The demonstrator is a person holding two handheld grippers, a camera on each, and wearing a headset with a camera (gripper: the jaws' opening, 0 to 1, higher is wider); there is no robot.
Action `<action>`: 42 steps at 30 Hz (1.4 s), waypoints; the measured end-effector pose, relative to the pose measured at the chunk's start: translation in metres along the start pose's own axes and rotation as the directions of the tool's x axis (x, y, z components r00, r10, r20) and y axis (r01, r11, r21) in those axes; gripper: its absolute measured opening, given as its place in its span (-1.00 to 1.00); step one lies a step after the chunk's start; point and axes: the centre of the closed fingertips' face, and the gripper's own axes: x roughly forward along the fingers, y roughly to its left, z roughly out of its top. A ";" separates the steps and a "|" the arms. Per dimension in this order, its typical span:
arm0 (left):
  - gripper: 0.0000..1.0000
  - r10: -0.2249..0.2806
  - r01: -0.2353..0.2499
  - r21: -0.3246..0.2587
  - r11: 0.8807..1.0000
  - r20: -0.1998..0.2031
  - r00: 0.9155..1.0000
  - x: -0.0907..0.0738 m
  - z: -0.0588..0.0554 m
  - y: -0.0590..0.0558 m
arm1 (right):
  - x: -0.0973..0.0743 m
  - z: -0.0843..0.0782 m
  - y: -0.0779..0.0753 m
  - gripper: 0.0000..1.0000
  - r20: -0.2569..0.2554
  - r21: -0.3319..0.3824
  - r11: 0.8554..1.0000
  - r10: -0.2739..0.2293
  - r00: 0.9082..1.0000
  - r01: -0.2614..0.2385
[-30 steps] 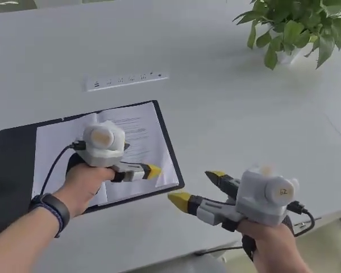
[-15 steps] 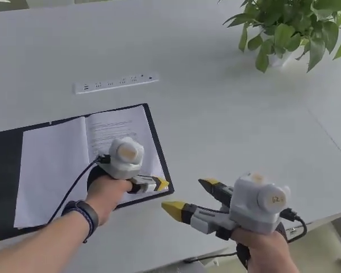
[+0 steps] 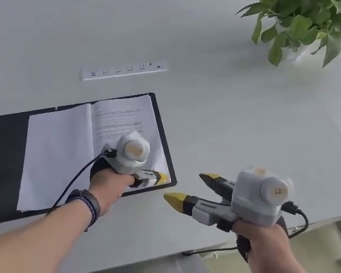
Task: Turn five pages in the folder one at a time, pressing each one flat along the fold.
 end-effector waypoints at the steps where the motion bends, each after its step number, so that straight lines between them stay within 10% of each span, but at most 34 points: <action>1: 0.37 -0.001 0.001 -0.002 1.000 0.001 1.000 -0.001 0.000 0.000 | 0.000 -0.001 -0.001 0.36 0.000 0.003 1.000 0.000 1.000 0.000; 42: -0.23 0.018 -0.012 -0.111 0.994 0.053 0.998 -0.012 -0.001 0.011 | 0.023 0.005 -0.012 0.19 -0.004 0.040 0.999 0.035 0.999 -0.035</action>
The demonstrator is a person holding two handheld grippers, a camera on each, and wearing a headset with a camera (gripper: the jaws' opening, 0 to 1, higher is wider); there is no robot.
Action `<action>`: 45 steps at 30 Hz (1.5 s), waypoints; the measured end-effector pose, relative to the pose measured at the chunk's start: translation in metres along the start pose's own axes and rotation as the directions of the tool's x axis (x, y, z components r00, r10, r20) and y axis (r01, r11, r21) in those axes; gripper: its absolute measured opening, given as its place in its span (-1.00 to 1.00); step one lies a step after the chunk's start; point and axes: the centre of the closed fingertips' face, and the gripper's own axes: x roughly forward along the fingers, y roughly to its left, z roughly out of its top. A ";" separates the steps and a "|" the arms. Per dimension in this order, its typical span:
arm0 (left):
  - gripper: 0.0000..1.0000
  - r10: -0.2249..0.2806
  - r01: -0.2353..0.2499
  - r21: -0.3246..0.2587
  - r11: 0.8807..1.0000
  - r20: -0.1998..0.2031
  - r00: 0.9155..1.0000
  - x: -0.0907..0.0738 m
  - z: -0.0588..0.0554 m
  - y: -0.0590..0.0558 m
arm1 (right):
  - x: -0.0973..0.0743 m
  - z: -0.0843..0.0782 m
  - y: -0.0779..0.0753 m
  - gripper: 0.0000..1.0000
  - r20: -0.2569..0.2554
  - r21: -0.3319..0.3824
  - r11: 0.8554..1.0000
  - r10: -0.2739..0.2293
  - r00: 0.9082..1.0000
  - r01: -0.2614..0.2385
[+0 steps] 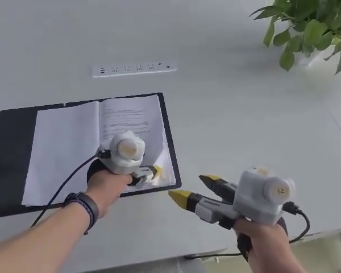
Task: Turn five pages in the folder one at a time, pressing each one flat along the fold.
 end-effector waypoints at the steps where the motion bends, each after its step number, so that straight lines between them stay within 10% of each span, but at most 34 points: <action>1: -0.23 0.000 0.000 0.000 1.000 0.001 1.000 0.000 0.000 0.000 | 0.004 0.001 -0.003 0.17 -0.001 0.003 1.000 0.001 1.000 -0.001; 16: -0.22 -0.001 0.001 -0.004 1.000 0.016 1.000 0.001 0.000 0.001 | 0.070 0.029 -0.038 -0.12 0.034 0.147 0.987 0.054 0.998 -0.058; 19: -0.22 -0.001 0.001 -0.003 1.000 0.017 1.000 0.001 0.000 0.001 | 0.082 0.034 -0.042 -0.18 0.084 0.259 0.962 0.071 0.994 -0.091; 27: -0.21 -0.005 0.005 -0.012 1.000 0.026 1.000 0.000 0.000 0.001 | 0.113 0.016 -0.051 -0.25 0.008 0.303 0.951 0.066 0.998 -0.065; 45: 0.11 -0.078 0.078 -0.011 0.997 0.025 0.997 -0.012 -0.002 -0.010 | 0.121 0.020 -0.055 -0.98 0.007 0.358 0.932 0.050 0.999 -0.049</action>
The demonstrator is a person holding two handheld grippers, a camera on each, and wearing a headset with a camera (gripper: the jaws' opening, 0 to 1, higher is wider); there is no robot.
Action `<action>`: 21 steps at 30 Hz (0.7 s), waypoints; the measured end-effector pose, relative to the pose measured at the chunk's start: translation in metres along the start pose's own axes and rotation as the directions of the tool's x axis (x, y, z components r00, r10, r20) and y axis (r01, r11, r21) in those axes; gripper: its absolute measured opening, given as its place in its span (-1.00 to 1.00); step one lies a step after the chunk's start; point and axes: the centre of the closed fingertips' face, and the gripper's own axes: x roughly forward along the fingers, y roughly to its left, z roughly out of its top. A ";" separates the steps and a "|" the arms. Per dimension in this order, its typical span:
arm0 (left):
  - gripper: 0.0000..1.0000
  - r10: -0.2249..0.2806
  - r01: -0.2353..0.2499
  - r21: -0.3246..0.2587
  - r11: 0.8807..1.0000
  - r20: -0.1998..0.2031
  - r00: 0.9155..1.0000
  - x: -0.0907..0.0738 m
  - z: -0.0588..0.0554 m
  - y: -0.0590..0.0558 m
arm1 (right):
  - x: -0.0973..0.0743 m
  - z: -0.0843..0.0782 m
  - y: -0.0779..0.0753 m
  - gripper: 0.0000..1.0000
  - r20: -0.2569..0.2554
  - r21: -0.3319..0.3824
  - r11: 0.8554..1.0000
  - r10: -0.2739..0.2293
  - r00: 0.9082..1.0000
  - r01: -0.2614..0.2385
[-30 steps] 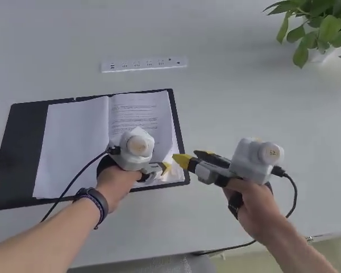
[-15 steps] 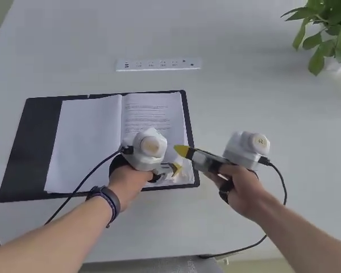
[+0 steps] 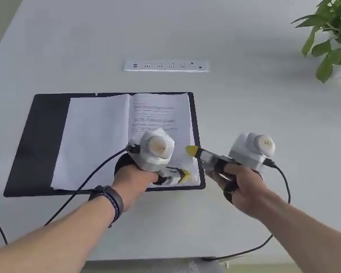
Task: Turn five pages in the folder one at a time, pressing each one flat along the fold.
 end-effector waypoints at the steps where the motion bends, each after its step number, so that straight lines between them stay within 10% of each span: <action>1: 0.13 -0.005 0.005 0.000 1.000 0.002 1.000 -0.002 0.000 -0.001 | 0.000 0.000 0.000 -0.99 0.000 0.002 1.000 -0.003 1.000 0.003; 21: 0.38 0.001 0.000 -0.009 1.000 0.058 0.998 -0.045 0.003 0.014 | -0.005 0.004 0.009 -1.00 0.025 0.039 0.999 -0.003 1.000 0.002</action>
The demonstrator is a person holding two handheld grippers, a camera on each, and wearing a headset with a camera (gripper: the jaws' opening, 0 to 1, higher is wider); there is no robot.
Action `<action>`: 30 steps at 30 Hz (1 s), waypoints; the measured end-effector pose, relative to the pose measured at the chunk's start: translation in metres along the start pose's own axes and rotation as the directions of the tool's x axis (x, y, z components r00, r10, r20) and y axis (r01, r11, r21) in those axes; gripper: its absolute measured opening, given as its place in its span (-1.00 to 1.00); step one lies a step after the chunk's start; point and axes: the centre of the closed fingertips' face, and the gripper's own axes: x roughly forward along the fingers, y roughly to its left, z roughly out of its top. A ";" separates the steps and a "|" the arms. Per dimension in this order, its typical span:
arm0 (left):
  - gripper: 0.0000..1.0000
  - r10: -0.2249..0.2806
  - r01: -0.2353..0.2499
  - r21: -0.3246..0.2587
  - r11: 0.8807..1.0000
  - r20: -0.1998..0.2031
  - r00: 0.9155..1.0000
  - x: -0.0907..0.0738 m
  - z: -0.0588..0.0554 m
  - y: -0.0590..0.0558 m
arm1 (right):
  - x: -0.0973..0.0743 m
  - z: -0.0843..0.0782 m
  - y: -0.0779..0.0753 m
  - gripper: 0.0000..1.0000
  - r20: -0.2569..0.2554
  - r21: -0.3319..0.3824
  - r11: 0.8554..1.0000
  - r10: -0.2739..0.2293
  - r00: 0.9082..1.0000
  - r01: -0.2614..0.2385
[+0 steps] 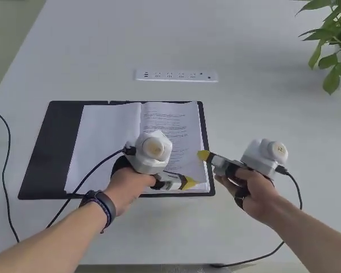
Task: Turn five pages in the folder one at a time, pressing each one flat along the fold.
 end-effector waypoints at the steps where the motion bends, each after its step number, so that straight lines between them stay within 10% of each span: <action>1: 0.38 0.006 -0.006 -0.002 1.000 0.006 1.000 -0.004 0.000 0.003 | 0.000 0.001 0.000 -1.00 0.003 -0.002 1.000 -0.001 1.000 0.001; 16: 0.44 0.077 -0.075 -0.033 0.997 0.068 0.995 -0.049 -0.001 0.038 | -0.004 0.007 0.015 -1.00 0.024 -0.004 1.000 0.022 0.999 -0.022; 30: 0.46 0.144 -0.137 -0.064 0.989 0.141 0.979 -0.094 0.004 0.066 | -0.002 0.018 0.061 -1.00 0.041 -0.035 0.994 0.110 0.993 -0.108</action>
